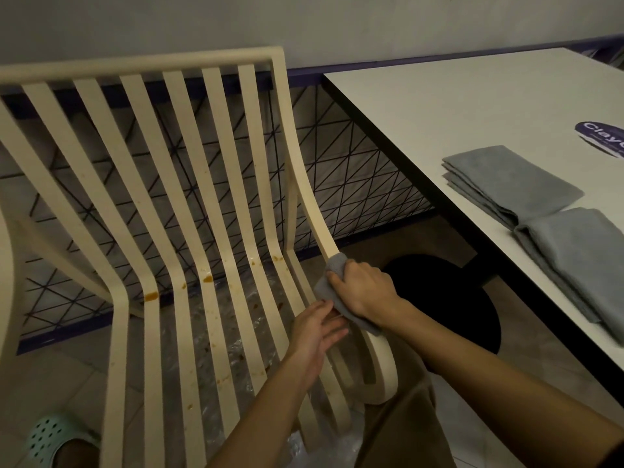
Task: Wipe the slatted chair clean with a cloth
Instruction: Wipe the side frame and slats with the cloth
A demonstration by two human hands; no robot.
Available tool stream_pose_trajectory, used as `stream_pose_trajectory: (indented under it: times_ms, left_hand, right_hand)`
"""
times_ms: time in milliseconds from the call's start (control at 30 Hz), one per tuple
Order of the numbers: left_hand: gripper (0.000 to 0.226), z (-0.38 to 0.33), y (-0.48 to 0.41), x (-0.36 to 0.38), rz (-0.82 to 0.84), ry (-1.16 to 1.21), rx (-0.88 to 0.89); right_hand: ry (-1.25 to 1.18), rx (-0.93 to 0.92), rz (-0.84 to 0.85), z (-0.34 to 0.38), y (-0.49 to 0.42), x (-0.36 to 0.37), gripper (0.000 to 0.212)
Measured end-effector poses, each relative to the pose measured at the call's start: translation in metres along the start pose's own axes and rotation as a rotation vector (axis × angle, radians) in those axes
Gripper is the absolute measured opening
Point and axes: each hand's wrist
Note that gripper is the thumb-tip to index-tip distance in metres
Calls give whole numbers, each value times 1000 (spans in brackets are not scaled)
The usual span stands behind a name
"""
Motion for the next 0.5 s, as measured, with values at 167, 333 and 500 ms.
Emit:
stream_pose_trajectory:
  times_ms: [167, 333, 500]
  left_hand:
    - [30, 5, -1, 3, 39, 32, -22]
    - [24, 7, 1, 6, 37, -58, 23]
    - [25, 8, 6, 17, 37, -253, 62]
  right_hand:
    - [-24, 9, -1, -2, -17, 2, 47]
    - [-31, -1, -19, -2, -36, 0, 47]
    - [-44, 4, -22, -1, -58, -4, 47]
Point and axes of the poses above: each hand's wrist, its own y-axis away from the middle knuckle, its own x-axis out of the palm, z = x × y, and after that the axes turned 15 degrees about -x, right-handed
